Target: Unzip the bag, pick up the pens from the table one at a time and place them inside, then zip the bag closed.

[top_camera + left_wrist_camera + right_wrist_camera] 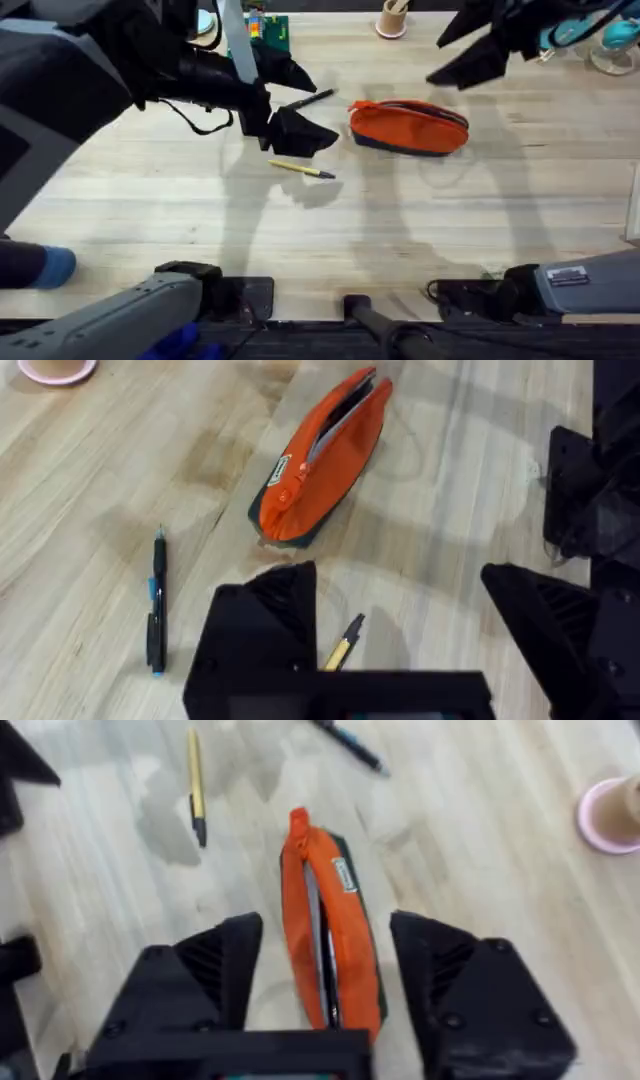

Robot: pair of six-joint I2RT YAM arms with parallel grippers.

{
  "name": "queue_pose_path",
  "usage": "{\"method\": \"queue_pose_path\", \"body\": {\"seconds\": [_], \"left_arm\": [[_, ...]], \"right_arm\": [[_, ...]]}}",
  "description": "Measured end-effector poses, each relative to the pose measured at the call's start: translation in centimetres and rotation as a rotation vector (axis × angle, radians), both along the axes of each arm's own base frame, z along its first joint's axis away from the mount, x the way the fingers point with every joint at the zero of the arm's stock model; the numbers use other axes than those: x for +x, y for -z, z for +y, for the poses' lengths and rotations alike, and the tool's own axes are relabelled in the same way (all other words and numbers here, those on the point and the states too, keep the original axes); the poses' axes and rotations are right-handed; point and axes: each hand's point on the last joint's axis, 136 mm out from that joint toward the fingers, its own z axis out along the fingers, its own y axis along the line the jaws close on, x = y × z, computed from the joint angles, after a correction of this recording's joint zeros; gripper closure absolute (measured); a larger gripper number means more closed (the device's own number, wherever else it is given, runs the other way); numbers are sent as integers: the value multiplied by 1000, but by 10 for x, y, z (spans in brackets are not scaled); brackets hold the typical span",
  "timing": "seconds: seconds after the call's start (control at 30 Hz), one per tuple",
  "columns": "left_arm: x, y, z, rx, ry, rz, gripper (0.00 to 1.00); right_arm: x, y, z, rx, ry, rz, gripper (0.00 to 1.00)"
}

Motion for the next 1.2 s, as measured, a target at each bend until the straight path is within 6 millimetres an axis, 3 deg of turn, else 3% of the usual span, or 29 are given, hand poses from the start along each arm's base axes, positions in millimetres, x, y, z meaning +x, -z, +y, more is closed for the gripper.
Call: {"method": "queue_pose_path", "body": {"seconds": [0.13,0.23,0.27,0.47,0.83,1.2], "left_arm": [[0,0,0,2,-1,0,7],[1,1,1,9,-5,-1,6],[1,2,1,12,-7,-1,8],[2,3,2,19,-12,0,7],[2,3,2,20,-13,1,6],[2,3,2,20,-13,2,8]], "right_arm": [[5,-16,2,3,-5,-43,518],[5,-25,8,5,-19,-64,902],[4,-28,10,5,-24,-67,953],[-9,-34,13,-34,-38,-35,972],[-40,-18,-11,-262,-12,98,971],[-31,-15,-21,-335,8,58,971]]}}
